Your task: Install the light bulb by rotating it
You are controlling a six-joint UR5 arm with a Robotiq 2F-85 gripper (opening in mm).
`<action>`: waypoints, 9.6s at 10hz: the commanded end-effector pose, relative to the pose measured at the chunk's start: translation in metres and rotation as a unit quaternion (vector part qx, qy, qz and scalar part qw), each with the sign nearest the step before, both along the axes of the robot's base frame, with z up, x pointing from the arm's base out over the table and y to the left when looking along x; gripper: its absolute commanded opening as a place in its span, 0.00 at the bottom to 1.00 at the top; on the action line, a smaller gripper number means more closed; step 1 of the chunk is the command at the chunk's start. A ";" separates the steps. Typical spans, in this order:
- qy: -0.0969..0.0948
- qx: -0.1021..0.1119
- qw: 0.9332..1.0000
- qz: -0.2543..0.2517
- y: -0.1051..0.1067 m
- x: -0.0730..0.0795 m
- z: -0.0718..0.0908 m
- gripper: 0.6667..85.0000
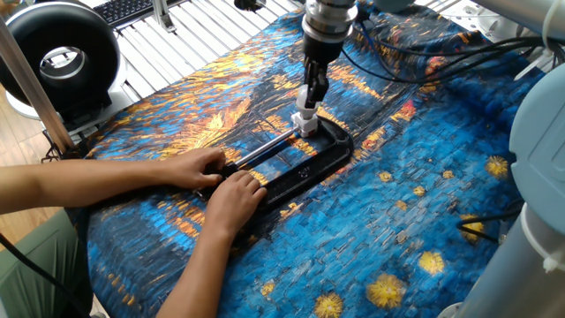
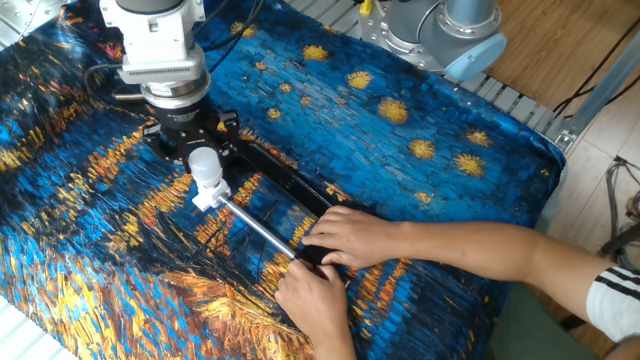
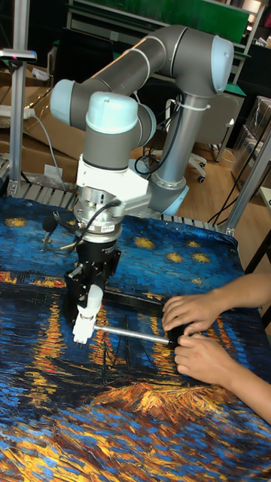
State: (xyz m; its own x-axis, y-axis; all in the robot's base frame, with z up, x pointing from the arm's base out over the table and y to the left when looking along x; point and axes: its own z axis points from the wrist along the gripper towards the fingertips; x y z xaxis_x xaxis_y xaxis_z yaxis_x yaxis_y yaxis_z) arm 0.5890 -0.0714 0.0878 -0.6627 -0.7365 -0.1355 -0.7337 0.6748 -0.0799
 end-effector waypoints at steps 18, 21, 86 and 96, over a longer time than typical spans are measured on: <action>0.119 0.000 0.984 -0.133 -0.007 -0.045 0.010 0.98; 0.098 -0.009 0.994 -0.050 0.001 -0.026 0.034 0.94; 0.097 0.078 0.973 -0.194 0.016 0.006 0.013 0.51; 0.098 0.075 0.961 -0.247 0.011 -0.006 0.014 0.47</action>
State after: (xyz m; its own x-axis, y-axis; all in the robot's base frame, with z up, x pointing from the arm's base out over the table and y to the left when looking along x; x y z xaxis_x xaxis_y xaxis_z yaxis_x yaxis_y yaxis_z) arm 0.5848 -0.0632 0.0991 -0.9403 -0.3370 -0.0475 -0.3403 0.9285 0.1486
